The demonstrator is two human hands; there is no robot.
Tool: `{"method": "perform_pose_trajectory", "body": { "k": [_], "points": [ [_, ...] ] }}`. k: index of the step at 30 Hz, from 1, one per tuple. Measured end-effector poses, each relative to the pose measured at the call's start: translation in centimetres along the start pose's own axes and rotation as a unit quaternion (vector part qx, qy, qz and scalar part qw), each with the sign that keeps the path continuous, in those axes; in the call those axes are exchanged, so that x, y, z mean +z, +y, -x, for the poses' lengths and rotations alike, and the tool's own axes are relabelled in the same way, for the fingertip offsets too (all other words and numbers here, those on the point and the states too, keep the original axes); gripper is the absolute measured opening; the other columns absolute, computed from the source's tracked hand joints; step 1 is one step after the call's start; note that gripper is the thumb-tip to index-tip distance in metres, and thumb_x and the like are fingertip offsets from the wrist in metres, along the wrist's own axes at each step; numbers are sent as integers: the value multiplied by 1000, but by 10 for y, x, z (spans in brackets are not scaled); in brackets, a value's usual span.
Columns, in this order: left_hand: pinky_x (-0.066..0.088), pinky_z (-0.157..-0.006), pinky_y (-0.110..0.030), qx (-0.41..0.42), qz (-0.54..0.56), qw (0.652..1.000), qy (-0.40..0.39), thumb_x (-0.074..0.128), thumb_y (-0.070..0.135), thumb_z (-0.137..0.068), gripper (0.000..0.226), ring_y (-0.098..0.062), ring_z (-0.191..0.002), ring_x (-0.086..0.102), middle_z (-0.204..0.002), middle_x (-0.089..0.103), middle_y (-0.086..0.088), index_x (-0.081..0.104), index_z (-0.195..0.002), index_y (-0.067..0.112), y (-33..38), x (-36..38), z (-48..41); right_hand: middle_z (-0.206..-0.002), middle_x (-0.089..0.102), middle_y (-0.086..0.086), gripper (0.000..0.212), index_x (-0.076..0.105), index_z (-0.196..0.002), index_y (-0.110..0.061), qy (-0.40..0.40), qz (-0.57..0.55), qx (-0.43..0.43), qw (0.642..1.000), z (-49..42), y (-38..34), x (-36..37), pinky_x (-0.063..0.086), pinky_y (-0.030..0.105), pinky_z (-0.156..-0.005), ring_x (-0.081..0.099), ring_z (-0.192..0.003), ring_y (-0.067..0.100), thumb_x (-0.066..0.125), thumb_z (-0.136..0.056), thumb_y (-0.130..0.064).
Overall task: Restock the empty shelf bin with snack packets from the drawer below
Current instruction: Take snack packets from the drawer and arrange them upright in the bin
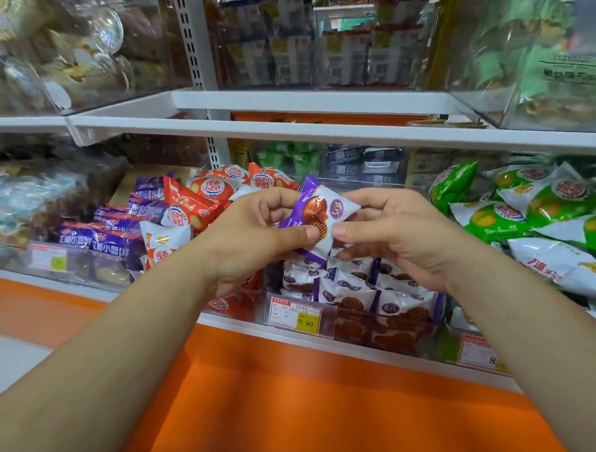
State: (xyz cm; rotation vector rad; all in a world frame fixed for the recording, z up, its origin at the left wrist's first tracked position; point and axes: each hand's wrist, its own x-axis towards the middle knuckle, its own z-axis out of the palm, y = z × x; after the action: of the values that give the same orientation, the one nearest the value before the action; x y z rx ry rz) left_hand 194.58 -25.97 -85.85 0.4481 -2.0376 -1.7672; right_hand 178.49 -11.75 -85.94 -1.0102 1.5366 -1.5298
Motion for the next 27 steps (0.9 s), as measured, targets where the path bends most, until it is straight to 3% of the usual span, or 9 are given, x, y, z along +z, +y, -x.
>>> {"method": "perform_pose_trajectory", "body": {
  "k": [4,6,8,10,12,15,20,23,27],
  "points": [
    [61,-88,-39,-4,6,1000,-9,74,-5,-85,31,-31,-99,74,-105,76,-17,65,-113,5,1,-1,3,-104,75,24,22,75,-101,-6,29,32,-12,999,-3,9,8,60,48,-85,71,-91,30,82,-80,-4],
    [61,-82,-34,4,-55,998,5,75,2,-86,22,-24,-92,75,-97,77,-13,69,-105,9,6,-6,5,-97,77,19,17,74,-99,-6,29,49,-23,998,-6,13,11,60,43,-80,71,-85,26,81,-83,-5],
    [62,-80,-40,19,-115,991,62,77,16,-89,14,-24,-86,74,-93,77,-10,72,-101,13,9,-14,6,-78,67,10,14,68,-91,-1,19,153,-47,987,-9,14,13,53,34,-71,61,-71,21,79,-87,-9],
    [62,-83,-48,53,-186,972,135,78,30,-87,19,-29,-89,73,-95,76,-7,73,-102,18,8,-21,4,-71,49,5,21,61,-81,-7,-9,323,-71,944,-14,17,18,43,31,-63,46,-64,17,77,-91,-16],
    [61,-80,-41,97,-261,946,165,76,28,-88,21,-25,-86,73,-98,74,-1,71,-106,18,3,-21,5,-69,53,0,15,65,-89,-13,-14,449,-81,890,-19,21,26,42,30,-63,47,-61,17,73,-93,-24],
    [54,-72,-26,158,-384,899,136,73,20,-89,15,-13,-74,67,-88,70,7,69,-103,19,-7,-15,10,-78,63,-3,30,71,-121,-20,12,509,-103,855,-21,28,38,51,34,-77,59,-78,19,74,-93,-28],
    [49,-61,-21,184,-452,869,84,69,13,-86,14,-10,-67,63,-80,67,9,70,-99,19,-24,-16,15,-94,68,1,25,74,-111,-22,6,576,-116,809,-23,19,49,54,37,-84,64,-94,24,79,-87,-30],
    [43,-60,-12,177,-433,876,113,66,12,-88,13,-2,-64,59,-80,63,16,68,-95,23,-30,-22,16,-101,72,0,23,75,-109,-28,-10,612,-107,783,-25,23,52,57,40,-86,65,-98,23,79,-87,-31],
    [45,-58,-19,141,-437,884,91,67,14,-90,12,-5,-59,58,-72,63,13,70,-96,23,-40,-26,21,-102,71,-4,19,75,-105,-30,2,622,-123,773,-25,46,55,48,33,-82,62,-104,22,77,-87,-38]
  ]
}}
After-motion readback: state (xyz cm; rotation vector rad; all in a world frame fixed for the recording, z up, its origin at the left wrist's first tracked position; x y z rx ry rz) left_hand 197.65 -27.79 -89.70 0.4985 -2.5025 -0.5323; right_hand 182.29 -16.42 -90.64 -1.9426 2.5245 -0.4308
